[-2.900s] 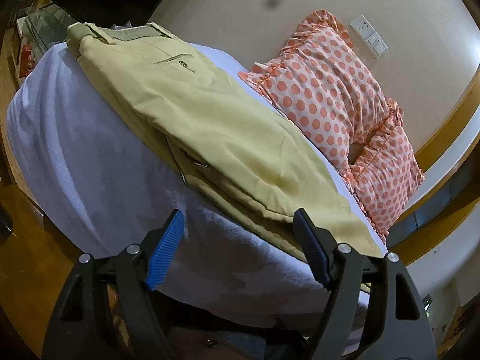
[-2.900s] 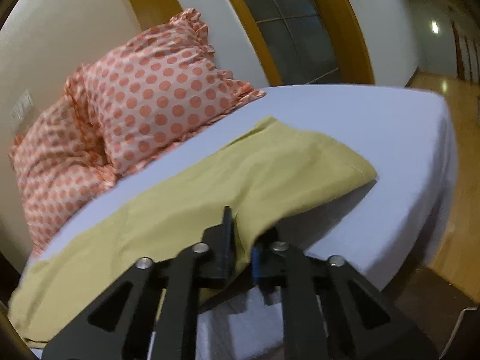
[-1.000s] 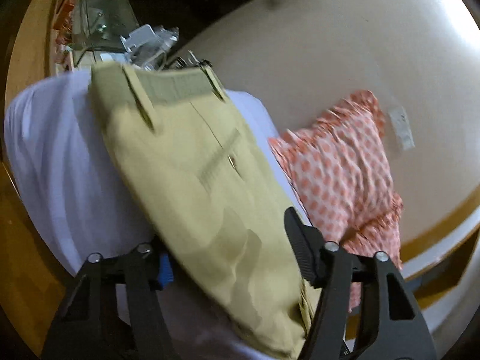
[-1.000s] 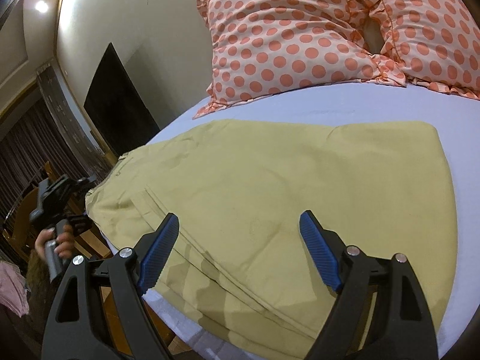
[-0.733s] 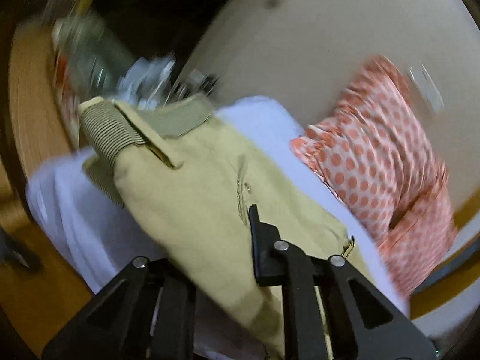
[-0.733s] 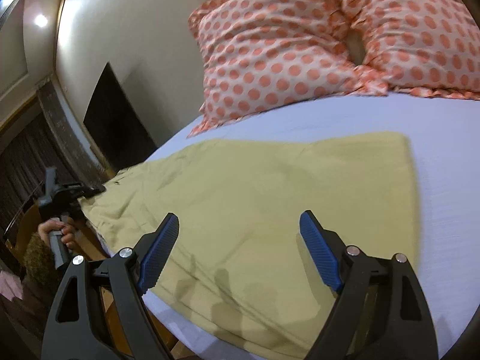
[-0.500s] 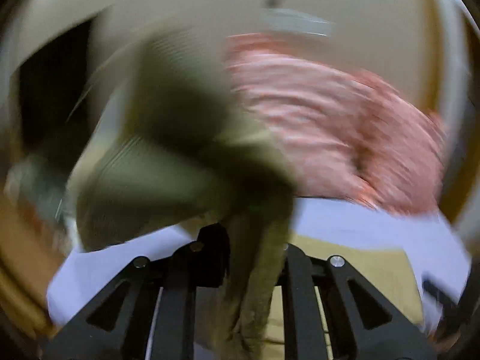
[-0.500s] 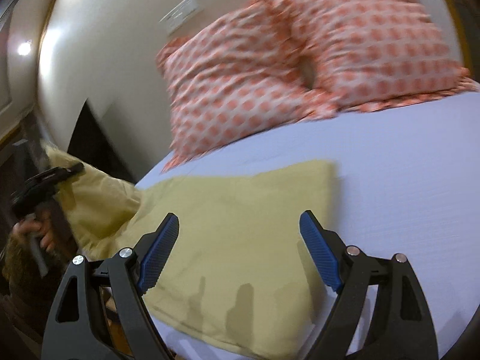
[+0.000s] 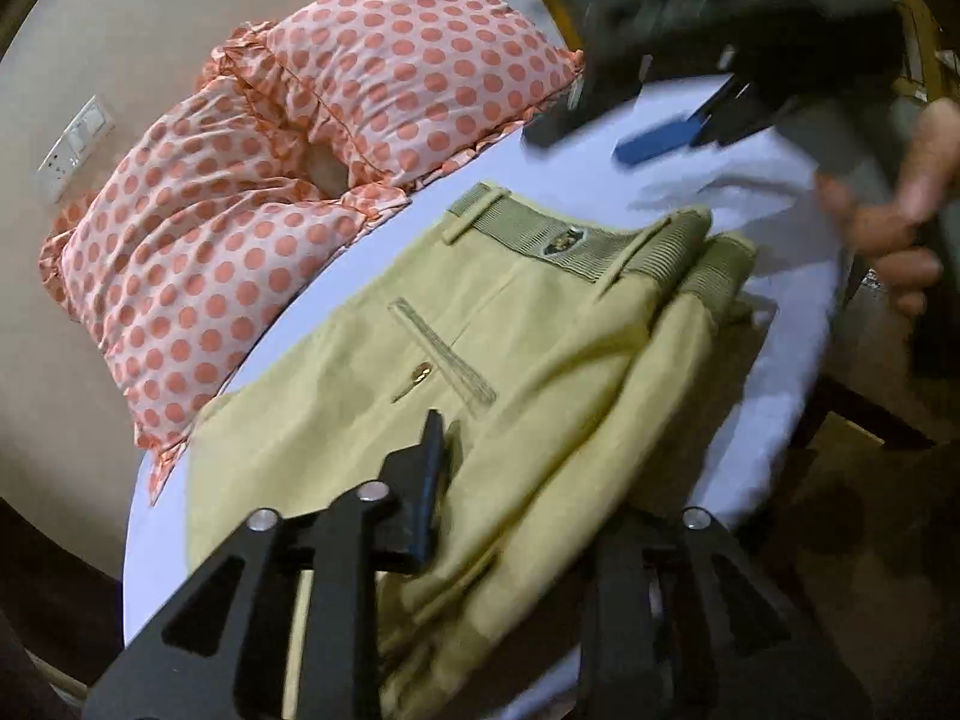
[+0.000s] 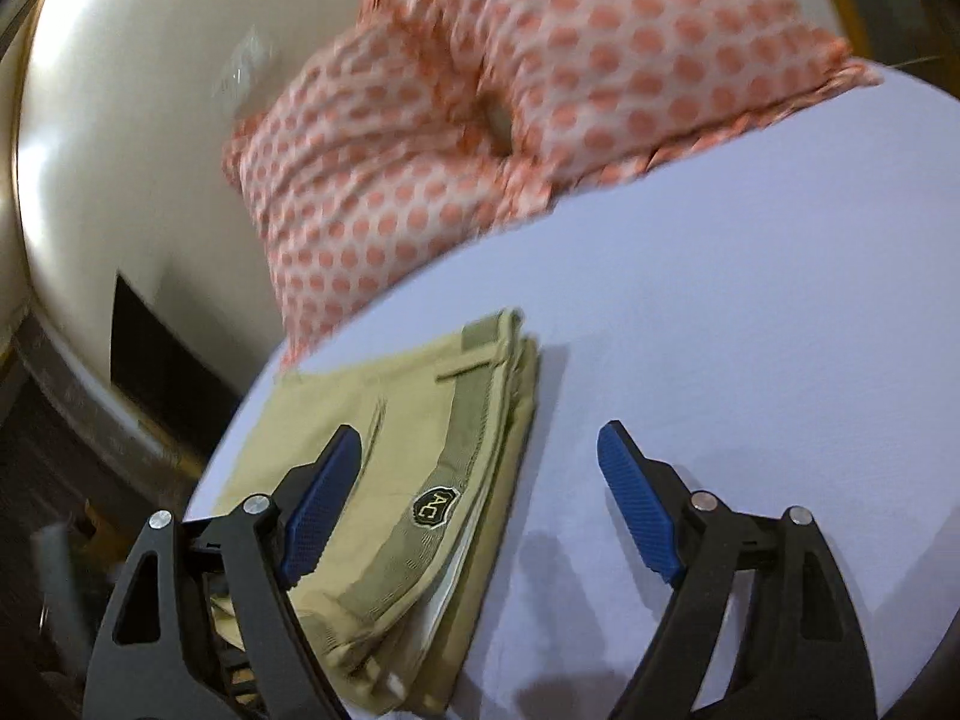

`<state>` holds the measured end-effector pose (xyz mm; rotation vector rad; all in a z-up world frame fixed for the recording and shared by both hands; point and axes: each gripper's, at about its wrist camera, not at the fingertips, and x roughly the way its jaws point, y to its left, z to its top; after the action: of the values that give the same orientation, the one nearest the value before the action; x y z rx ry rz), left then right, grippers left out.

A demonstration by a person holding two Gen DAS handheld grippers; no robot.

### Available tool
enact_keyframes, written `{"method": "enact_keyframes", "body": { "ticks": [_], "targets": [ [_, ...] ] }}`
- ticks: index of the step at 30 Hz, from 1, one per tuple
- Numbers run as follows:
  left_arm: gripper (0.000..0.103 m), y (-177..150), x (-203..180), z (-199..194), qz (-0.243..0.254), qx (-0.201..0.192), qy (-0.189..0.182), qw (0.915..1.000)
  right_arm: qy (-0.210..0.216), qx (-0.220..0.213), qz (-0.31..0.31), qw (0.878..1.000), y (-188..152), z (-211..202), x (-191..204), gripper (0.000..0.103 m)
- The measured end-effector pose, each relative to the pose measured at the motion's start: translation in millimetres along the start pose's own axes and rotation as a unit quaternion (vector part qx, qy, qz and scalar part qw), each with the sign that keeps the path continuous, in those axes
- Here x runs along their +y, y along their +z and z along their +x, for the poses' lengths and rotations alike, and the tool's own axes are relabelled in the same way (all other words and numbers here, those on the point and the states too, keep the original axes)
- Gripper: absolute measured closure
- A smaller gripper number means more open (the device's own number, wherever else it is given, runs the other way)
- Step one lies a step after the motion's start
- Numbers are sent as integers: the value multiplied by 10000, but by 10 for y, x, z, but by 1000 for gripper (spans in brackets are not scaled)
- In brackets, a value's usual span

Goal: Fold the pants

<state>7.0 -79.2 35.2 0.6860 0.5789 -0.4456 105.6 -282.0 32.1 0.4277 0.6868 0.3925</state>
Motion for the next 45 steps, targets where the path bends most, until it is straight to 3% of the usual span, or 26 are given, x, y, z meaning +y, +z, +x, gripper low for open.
{"method": "enact_keyframes", "body": {
  "ticks": [1,2,4,7,8,10,12,14,15,20,22,24,25,26,28,29,33,37,39,40,41,42,43,45],
  "targets": [
    [67,-33,72,-131,-68,-97,-132,9998,-3,118,-45,9999,3,67,15,29],
    [53,23,83,-211,-136,-192,-288,9993,-42,285,-117,9995,4,157,40,31],
    [39,-23,318,-404,-509,-397,-761,9950,-163,615,-275,9976,-2,346,93,35],
    [29,-102,810,-503,-1544,-659,-1184,9787,-82,709,-494,9962,8,464,187,40],
    [23,-210,952,-549,-1935,-671,-1099,9726,-11,782,-510,9956,14,493,207,40],
    [22,-369,1361,-415,-2719,-469,-652,9590,61,842,-477,9953,49,503,198,43],
    [24,-612,1807,-94,-3519,114,-310,9355,207,867,-155,9959,96,508,73,49],
    [24,-811,2084,223,-4170,489,-784,9042,494,908,168,9945,124,515,-31,52],
    [24,-860,2153,337,-4351,608,-986,8929,568,959,220,9935,134,520,-44,54],
    [23,-909,2101,669,-4574,797,-2038,8619,1216,1287,500,9829,179,574,-62,54],
    [24,-840,2072,710,-4469,821,-2060,8667,1629,1549,656,9722,184,644,-58,57],
    [35,-826,2076,731,-4465,880,-2055,8664,1915,1855,873,9598,177,743,-62,66],
    [50,-827,2092,729,-4474,913,-2037,8660,1911,1952,966,9571,176,786,-73,80],
    [68,-826,2121,728,-4488,929,-2039,8651,1913,1976,999,9562,187,803,-85,83],
    [85,-776,2197,726,-4528,867,-2058,8632,1882,1886,891,9597,278,782,-53,86],
    [88,-736,2227,737,-4515,850,-2061,8640,1825,1769,756,9642,368,755,-10,87],
    [90,-244,2271,888,-3913,675,-1522,9051,1460,1071,243,9832,873,672,121,88],
    [87,154,2351,1273,-3841,421,-1107,9156,791,489,179,9955,1226,832,-9,88],
    [79,257,2327,1564,-3738,727,-722,9218,146,622,213,9977,1232,1023,-166,84],
    [73,262,2314,1667,-3699,967,-554,9224,-390,871,270,9951,1189,1121,-273,77],
    [69,248,2315,1681,-3695,1020,-513,9222,-737,987,314,9919,1151,1131,-363,77],
    [69,232,2319,1634,-3689,987,-409,9233,-810,853,341,9925,1132,1028,-426,75],
    [65,191,2326,1495,-3616,911,-92,9278,-939,642,306,9930,1130,902,-443,69],
    [64,144,2322,1260,-3541,752,207,9320,-1115,56,38,9937,1126,554,-346,66]
  ]
}}
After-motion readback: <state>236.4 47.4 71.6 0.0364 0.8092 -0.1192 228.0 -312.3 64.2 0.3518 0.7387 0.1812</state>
